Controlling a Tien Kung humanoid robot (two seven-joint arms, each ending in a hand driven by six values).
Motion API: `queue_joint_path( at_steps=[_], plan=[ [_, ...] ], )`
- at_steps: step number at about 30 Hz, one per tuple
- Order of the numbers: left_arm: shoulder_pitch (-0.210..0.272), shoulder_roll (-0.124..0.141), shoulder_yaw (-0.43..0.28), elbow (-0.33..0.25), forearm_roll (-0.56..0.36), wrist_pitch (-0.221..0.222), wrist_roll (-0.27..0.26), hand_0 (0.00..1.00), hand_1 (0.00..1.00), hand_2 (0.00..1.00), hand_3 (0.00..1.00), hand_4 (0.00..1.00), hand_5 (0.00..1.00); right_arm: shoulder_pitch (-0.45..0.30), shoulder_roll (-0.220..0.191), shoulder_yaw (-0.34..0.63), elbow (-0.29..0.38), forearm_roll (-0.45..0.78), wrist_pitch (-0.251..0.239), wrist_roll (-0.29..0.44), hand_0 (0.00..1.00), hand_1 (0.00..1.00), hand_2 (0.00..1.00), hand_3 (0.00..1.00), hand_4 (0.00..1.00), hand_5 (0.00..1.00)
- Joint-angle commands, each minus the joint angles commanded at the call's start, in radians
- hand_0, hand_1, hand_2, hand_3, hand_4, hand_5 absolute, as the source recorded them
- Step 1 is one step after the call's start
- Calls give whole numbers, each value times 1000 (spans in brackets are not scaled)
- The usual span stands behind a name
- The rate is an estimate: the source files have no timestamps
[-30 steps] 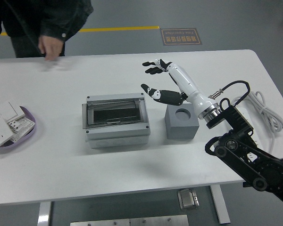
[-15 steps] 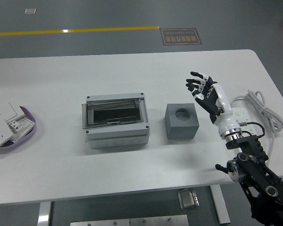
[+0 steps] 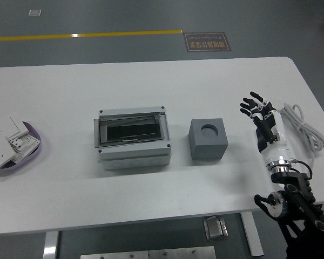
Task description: Pick up the cylinder from the cube,place it in the box,flap close box
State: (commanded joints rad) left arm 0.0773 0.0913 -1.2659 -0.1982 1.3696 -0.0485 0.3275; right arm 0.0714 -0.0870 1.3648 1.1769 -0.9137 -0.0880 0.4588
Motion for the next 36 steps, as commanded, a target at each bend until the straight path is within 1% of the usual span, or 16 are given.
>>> queue_joint_path(
  at_steps=[4, 9, 14, 19, 21, 22, 27, 28, 36],
  plan=[
    [3, -3, -7, 0, 14, -2, 2, 598, 584, 556, 594, 658, 208, 9, 0, 27, -52, 66, 17, 19, 724, 678, 673, 678, 770, 453],
    [-1, -8, 3, 4, 4, -4, -5, 598, 584, 556, 594, 658, 208, 26, 8, 64, -103, 145, 48, 38, 724, 678, 673, 678, 770, 453],
    [-2, -7, 5, 4, -2, -3, -7, 598, 584, 556, 595, 658, 206, 34, 11, 75, -130, 230, 90, 53, 725, 675, 670, 672, 771, 454],
    [-1, -7, 2, 3, -4, -1, -5, 598, 584, 557, 596, 658, 205, 37, 19, 52, -145, 333, 147, 71, 728, 677, 670, 669, 775, 456],
    [-2, -9, 4, 3, -6, -1, -6, 598, 584, 557, 596, 658, 205, 37, 28, 41, -142, 376, 181, 76, 728, 677, 670, 669, 775, 456],
    [-3, -10, 6, 4, -7, -1, -6, 598, 584, 556, 595, 657, 206, 36, 33, 36, -137, 400, 200, 75, 732, 675, 669, 686, 852, 638],
    [-5, -12, 13, 6, -13, -2, -11, 598, 584, 556, 595, 657, 206, 24, 46, 1, -98, 515, 292, 58, 732, 675, 669, 686, 852, 638],
    [-5, -12, 14, 6, -13, -2, -11, 599, 584, 556, 596, 658, 205, 20, 47, -6, -88, 537, 310, 54, 734, 680, 677, 696, 903, 732],
    [-4, -13, 11, 5, -10, -2, -9, 599, 584, 556, 596, 658, 205, 1, 56, -72, 5, 748, 478, 10, 734, 671, 670, 685, 906, 718]
  ],
)
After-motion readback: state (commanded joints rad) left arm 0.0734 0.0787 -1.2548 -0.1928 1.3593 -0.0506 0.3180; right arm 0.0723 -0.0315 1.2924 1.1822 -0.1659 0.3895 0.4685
